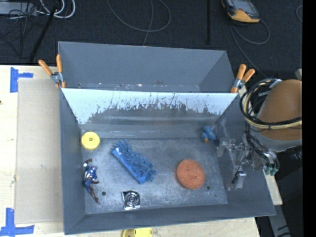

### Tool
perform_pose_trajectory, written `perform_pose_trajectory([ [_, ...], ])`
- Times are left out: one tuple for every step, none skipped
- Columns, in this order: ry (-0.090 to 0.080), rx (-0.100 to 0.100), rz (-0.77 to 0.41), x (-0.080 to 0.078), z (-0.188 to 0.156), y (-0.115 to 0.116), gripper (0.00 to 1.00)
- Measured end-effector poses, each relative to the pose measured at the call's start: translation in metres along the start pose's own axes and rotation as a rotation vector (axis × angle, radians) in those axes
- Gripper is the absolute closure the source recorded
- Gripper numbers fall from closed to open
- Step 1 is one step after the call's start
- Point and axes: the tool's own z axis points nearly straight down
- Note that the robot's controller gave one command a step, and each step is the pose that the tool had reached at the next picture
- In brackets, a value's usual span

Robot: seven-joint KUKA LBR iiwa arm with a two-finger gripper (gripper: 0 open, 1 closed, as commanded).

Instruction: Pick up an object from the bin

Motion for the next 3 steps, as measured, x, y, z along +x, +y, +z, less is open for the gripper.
perform_pose_trajectory([
  [-0.008, 0.002, -0.004, -0.002, -0.004, 0.001, 0.0],
  [-0.007, 0.001, 0.067, 0.024, 0.009, 0.036, 0.0],
  [-0.01, 0.002, -0.049, 0.014, 0.026, 0.031, 0.0],
])
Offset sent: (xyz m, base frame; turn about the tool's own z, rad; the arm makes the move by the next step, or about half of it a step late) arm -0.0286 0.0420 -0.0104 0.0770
